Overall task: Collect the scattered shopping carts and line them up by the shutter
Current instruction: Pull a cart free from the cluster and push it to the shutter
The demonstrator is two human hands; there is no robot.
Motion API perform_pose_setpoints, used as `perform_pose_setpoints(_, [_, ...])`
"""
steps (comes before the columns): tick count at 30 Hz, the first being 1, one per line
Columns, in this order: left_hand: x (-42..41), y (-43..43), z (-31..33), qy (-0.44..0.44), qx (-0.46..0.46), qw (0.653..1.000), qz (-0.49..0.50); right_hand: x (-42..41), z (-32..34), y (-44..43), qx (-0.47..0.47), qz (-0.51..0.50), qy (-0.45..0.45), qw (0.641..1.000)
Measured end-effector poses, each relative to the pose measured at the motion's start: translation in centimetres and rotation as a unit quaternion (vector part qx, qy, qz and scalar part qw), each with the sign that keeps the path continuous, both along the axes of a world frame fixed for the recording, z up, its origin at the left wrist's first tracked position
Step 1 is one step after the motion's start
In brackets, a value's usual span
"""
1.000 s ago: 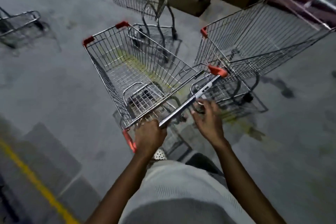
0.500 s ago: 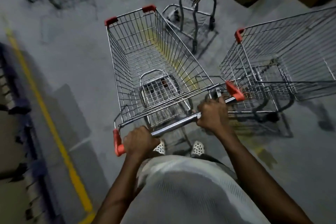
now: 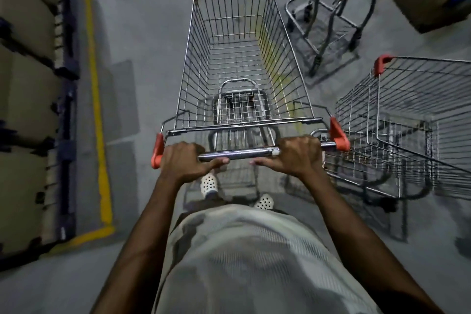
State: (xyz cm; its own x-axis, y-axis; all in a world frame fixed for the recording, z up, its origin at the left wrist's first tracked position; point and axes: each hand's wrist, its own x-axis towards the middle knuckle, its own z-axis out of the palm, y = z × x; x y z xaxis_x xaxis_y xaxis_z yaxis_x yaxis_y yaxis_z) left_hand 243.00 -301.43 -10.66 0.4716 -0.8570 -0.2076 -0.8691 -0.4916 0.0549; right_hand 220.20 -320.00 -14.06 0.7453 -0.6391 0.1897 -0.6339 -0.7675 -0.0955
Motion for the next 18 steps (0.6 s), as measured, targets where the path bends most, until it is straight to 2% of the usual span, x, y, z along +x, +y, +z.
perform_pose_setpoints(9, [-0.4, -0.5, -0.2, -0.023, -0.029, 0.999, 0.023, 1.1, 0.4, -1.1, -0.021, -0.020, -0.007, 1.000])
perform_pose_setpoints(18, [0.1, -1.9, -0.6, -0.043, -0.004, 0.997, 0.060, 2.5, 0.9, -4.1, -0.023, 0.033, 0.069, 0.997])
